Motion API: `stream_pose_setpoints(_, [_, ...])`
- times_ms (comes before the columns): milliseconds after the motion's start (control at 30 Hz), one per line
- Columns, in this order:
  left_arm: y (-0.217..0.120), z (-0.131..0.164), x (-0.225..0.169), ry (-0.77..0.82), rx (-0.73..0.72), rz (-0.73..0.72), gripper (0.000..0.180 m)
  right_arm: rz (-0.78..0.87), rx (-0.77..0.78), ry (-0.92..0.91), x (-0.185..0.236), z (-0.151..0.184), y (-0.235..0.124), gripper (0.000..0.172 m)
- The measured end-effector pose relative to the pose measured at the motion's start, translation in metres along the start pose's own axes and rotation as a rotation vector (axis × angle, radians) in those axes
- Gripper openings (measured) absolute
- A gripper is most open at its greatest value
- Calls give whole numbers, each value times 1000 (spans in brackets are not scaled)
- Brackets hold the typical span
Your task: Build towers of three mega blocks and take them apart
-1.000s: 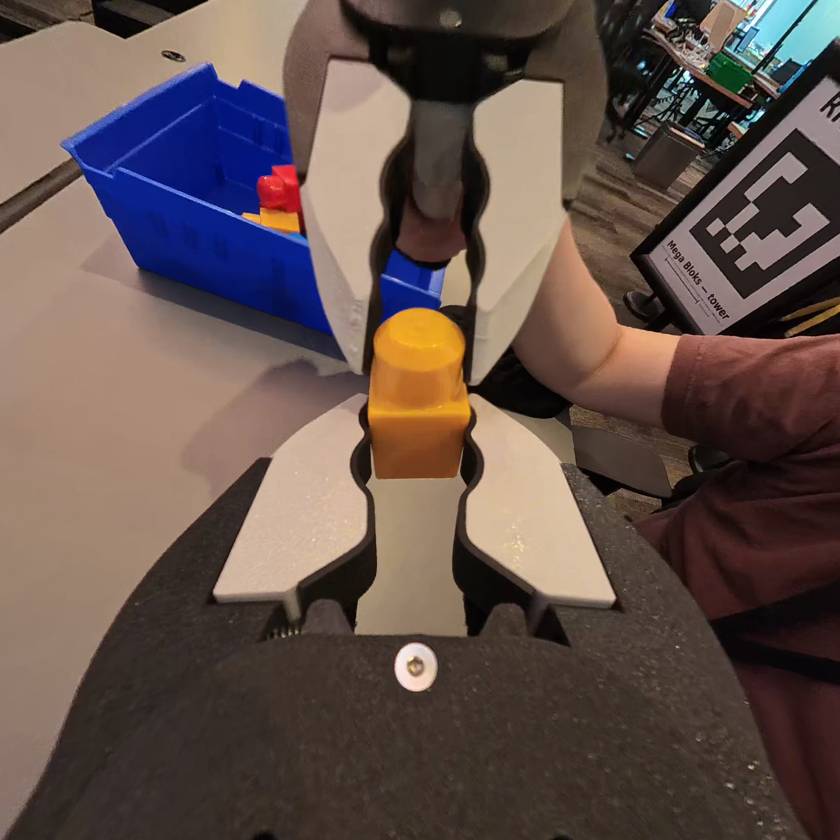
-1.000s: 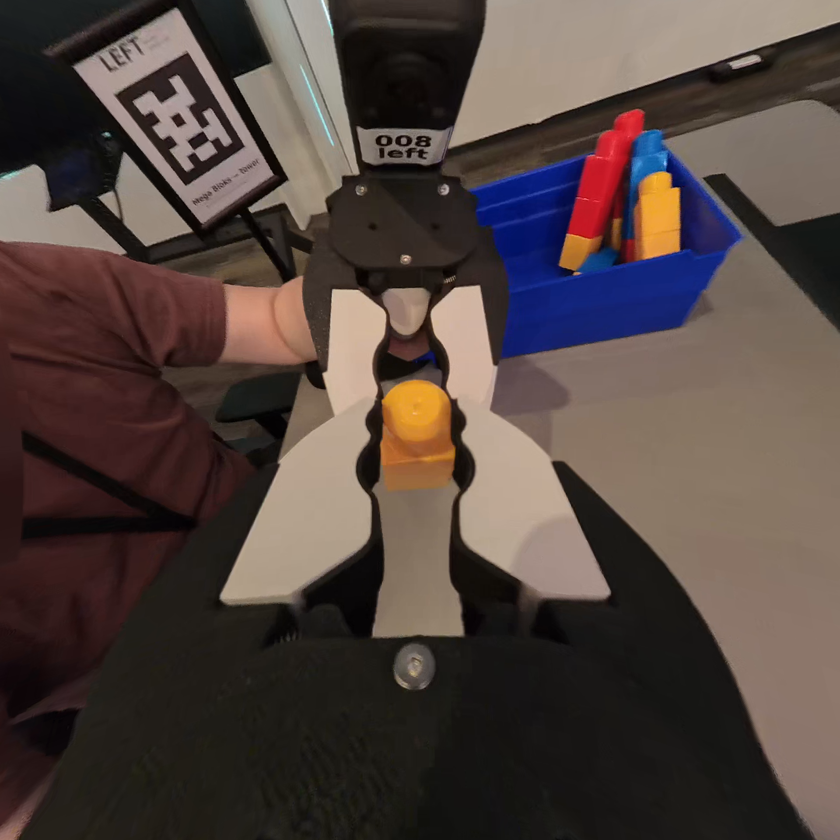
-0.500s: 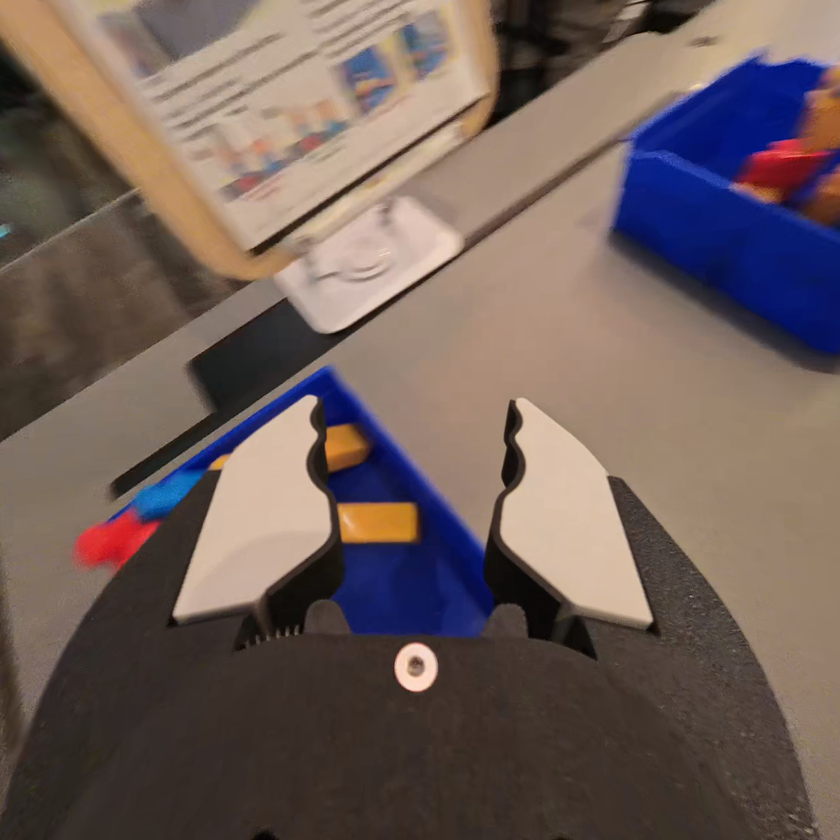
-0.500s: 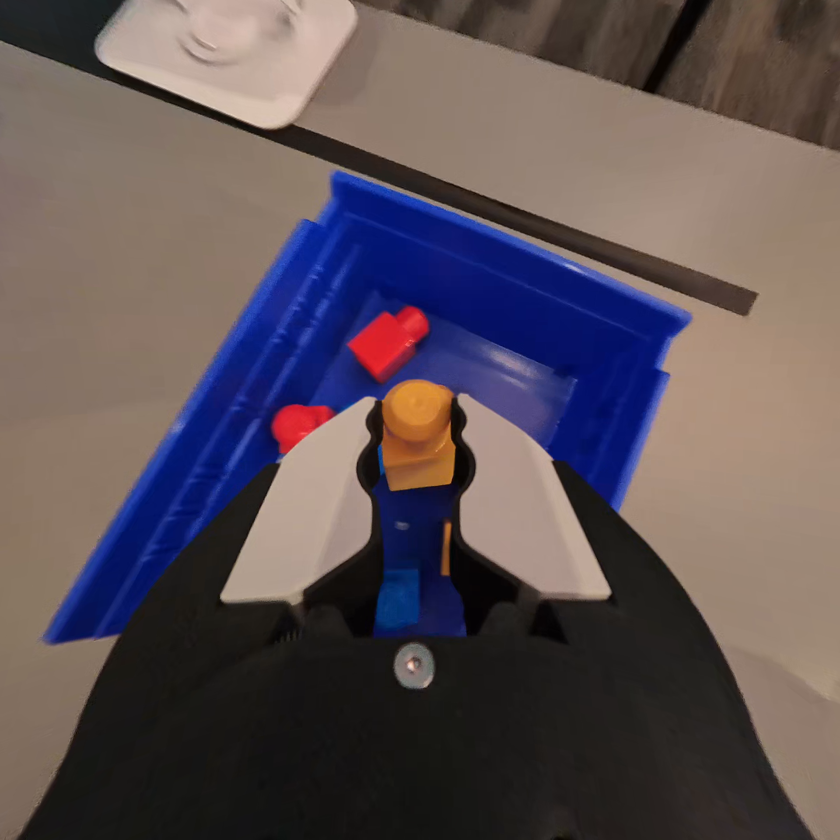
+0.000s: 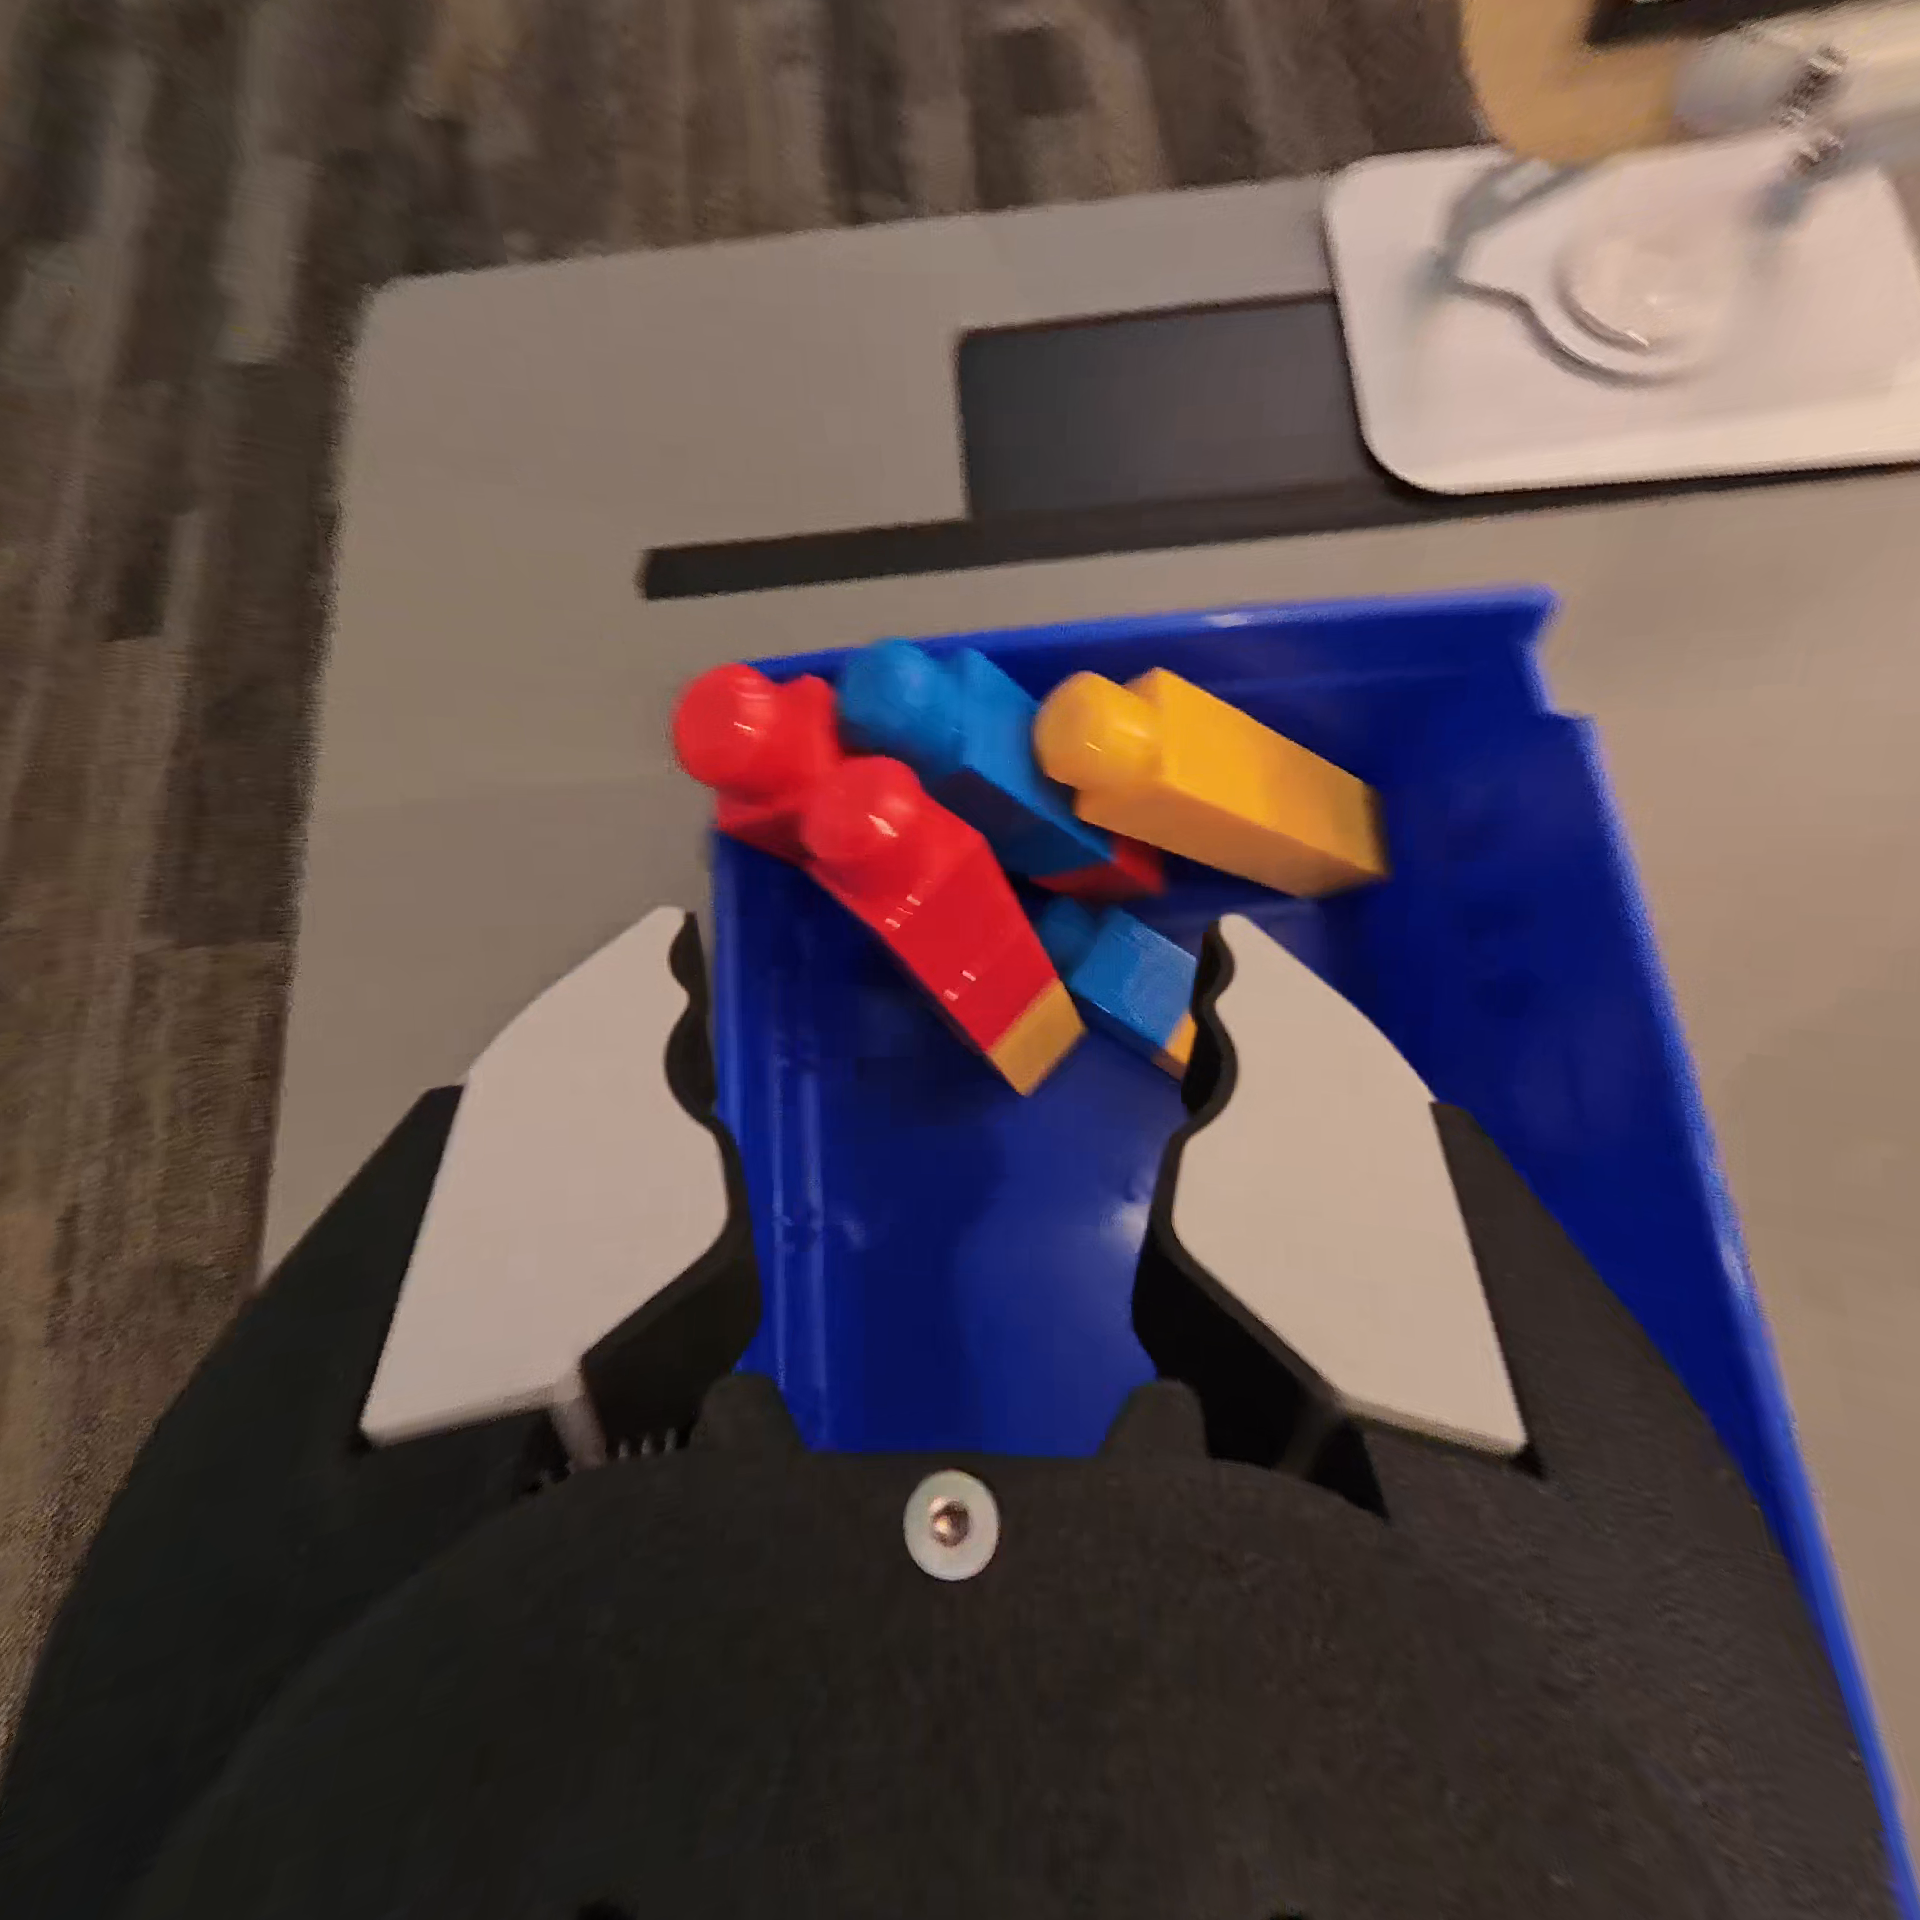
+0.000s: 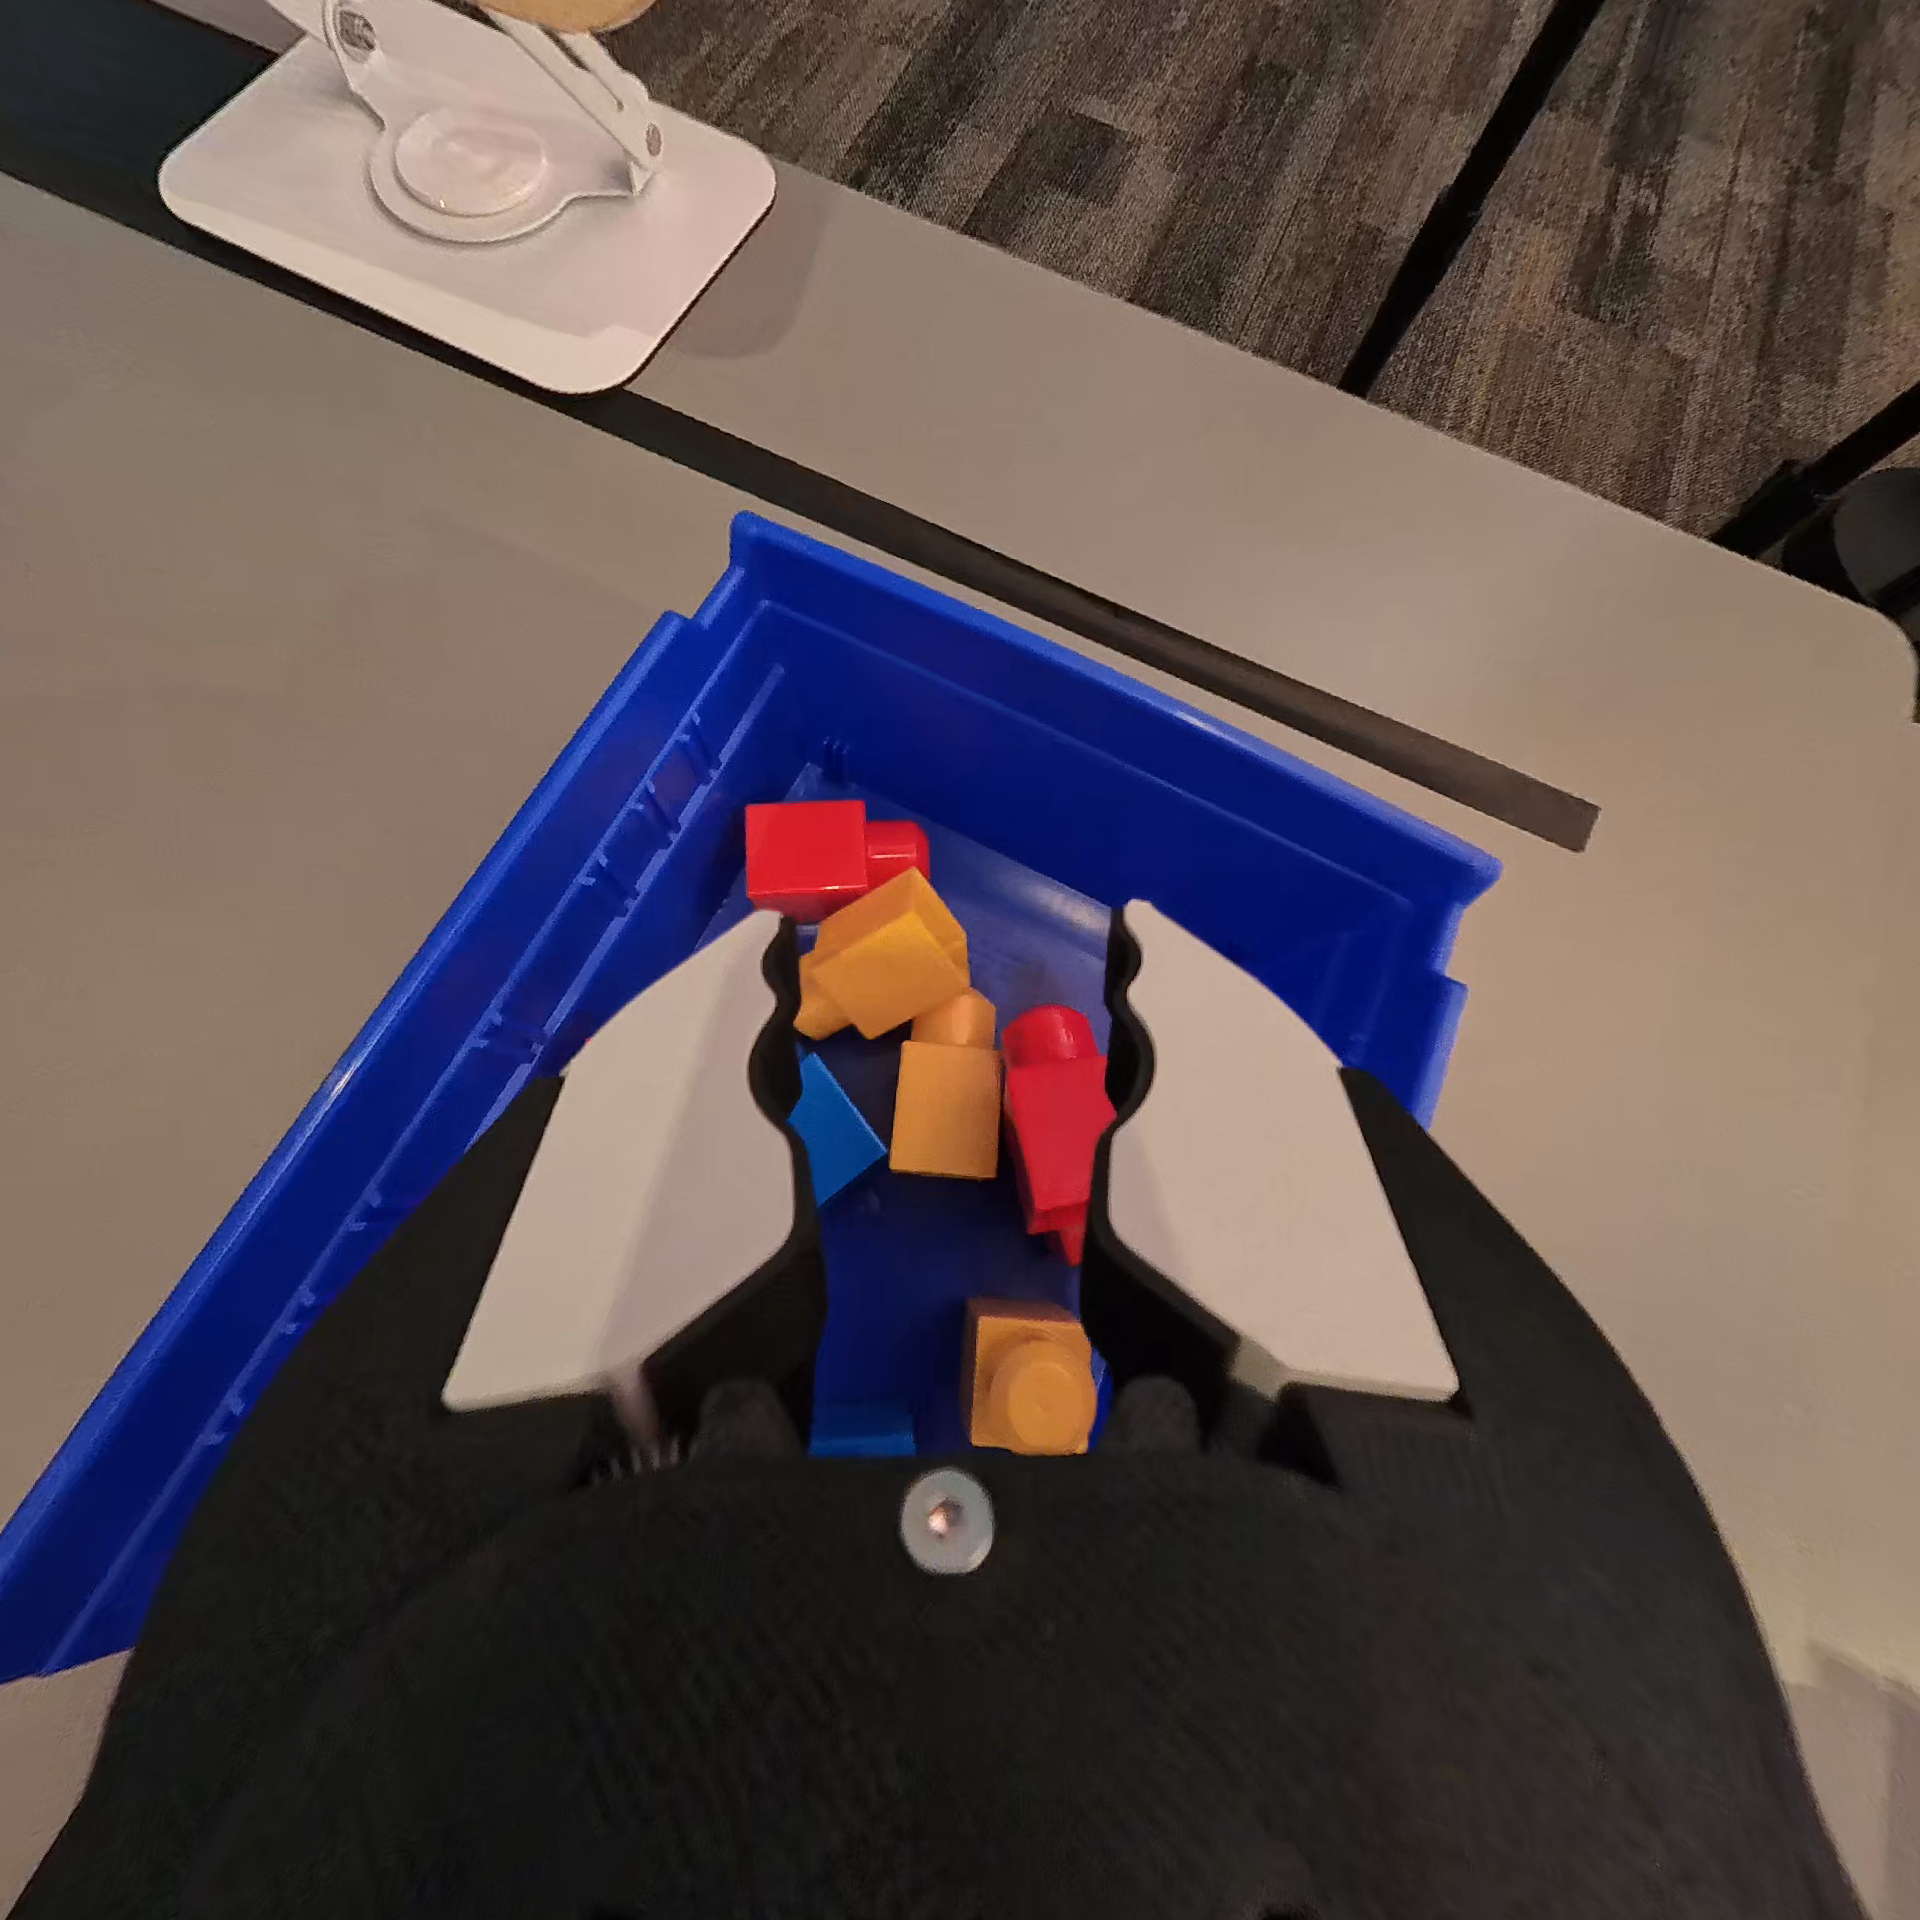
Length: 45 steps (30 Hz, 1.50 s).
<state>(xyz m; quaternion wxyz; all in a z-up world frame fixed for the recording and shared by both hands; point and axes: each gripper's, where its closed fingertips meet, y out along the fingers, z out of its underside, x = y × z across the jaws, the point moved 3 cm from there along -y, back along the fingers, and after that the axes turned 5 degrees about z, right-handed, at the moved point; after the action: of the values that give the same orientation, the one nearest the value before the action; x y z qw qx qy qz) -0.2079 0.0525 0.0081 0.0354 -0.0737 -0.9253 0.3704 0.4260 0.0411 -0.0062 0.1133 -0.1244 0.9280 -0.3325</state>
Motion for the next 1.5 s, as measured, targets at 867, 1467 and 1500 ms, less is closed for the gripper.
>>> stream_pose_setpoints(867, [71, 38, 9, -17, 197, -193, 54, -2, 87, -88, 11, 9, 14, 58])
stream_pose_setpoints(1467, [-145, -19, -229, 404, -319, 923, 47, -1049, -445, -243, 275, -85, -87, 69])
stream_pose_setpoints(1500, [-150, -15, -243, 429, -319, 974, 47, -1186, -460, -247, 301, -83, -100, 72])
